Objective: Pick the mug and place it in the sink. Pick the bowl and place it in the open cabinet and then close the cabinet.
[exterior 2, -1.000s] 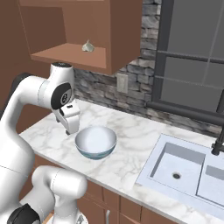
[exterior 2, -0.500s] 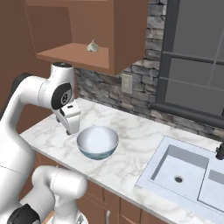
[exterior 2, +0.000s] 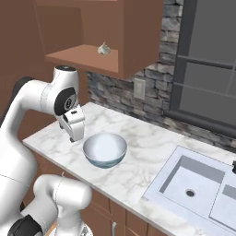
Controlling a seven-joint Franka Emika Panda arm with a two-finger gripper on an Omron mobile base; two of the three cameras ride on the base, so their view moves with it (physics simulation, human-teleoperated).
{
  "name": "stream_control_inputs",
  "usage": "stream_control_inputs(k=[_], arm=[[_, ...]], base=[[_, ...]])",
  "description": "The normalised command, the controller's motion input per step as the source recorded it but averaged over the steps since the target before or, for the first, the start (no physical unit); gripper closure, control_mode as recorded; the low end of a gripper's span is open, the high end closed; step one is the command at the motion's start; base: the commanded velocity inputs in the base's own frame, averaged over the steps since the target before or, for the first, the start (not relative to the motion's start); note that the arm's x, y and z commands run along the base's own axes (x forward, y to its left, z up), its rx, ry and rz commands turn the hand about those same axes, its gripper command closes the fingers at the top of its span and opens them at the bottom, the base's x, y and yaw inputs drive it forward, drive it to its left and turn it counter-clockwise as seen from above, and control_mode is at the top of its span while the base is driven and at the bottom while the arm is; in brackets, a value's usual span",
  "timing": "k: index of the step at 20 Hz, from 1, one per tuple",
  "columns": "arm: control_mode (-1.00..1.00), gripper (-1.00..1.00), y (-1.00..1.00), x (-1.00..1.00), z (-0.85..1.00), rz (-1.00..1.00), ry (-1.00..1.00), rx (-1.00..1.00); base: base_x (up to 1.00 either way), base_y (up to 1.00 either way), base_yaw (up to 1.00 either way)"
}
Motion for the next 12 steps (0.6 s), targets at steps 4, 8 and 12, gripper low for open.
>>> stream_control_inputs(k=[4, 8, 12], arm=[[1.0, -1.0, 0.0, 0.0, 0.0, 0.0, 0.0, 0.0], [1.0, -1.0, 0.0, 0.0, 0.0, 0.0, 0.0, 0.0], [-1.0, -1.0, -0.02, 0.07, 0.0, 0.03, 0.0, 0.0]], base=[[0.52, -0.09, 0.23], [0.56, -0.08, 0.22], [0.4, -0.06, 0.16]])
